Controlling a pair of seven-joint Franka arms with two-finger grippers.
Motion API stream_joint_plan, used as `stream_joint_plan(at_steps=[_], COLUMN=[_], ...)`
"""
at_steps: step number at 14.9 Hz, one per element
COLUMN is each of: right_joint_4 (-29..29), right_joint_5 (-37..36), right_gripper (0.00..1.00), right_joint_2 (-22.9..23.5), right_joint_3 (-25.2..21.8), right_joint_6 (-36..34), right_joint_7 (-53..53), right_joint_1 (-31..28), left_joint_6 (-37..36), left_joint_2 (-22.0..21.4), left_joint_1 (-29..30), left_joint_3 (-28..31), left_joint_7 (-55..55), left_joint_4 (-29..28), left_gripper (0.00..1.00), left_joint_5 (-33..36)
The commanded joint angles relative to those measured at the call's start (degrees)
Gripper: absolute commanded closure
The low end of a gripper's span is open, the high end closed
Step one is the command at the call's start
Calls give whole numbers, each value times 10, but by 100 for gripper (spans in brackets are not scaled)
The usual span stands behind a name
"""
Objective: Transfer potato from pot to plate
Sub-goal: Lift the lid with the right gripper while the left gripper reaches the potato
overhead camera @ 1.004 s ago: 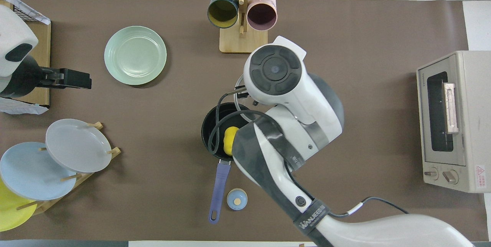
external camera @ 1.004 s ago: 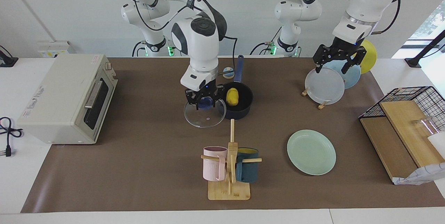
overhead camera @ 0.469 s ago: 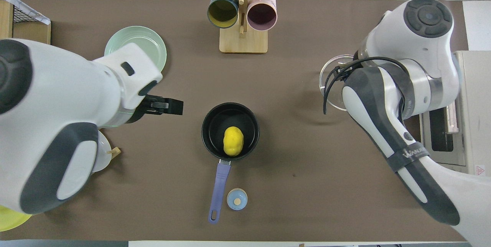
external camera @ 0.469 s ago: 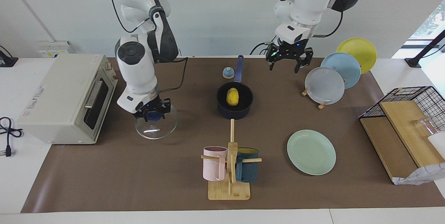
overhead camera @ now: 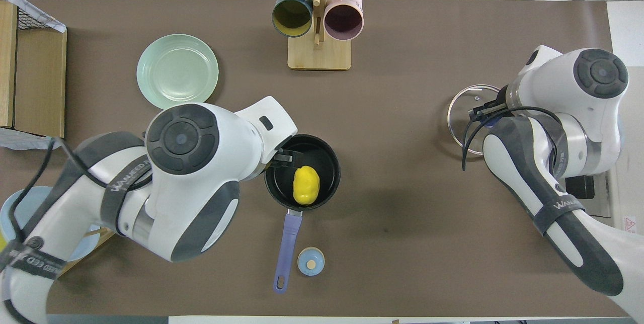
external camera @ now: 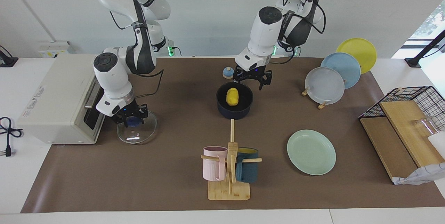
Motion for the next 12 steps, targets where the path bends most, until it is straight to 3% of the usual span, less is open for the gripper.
stream_joint_plan(at_steps=[1, 3, 4, 5, 7, 9, 12], right_joint_4=[-39, -44, -46, -46, -44, -28, 44], right_joint_5=[12, 12, 12, 18, 31, 45, 48], right_gripper=[76, 74, 70, 58, 0, 0, 0], right_joint_2=[-26, -27, -27, -28, -28, -26, -19], right_joint_3=[8, 8, 8, 8, 9, 9, 9], right_joint_6=[22, 23, 23, 22, 21, 8, -69], right_joint_7=[-12, -11, -10, -6, -6, -5, -6], right_joint_1=[-11, -11, -12, -12, -10, -5, -4], left_joint_6=[36, 81, 86, 86, 82, 86, 88], left_joint_2=[20, 31, 34, 35, 38, 38, 40], left_joint_1=[-13, -20, -22, -24, -24, -26, -36], left_joint_3=[11, 11, 10, 10, 9, 9, 9], left_joint_7=[-3, -7, -9, -10, -15, -28, -46], left_joint_4=[-9, -31, -34, -35, -39, -44, -55], left_gripper=[0, 0, 0, 0, 0, 0, 0], left_joint_5=[-6, -6, -6, -6, -7, -8, -9])
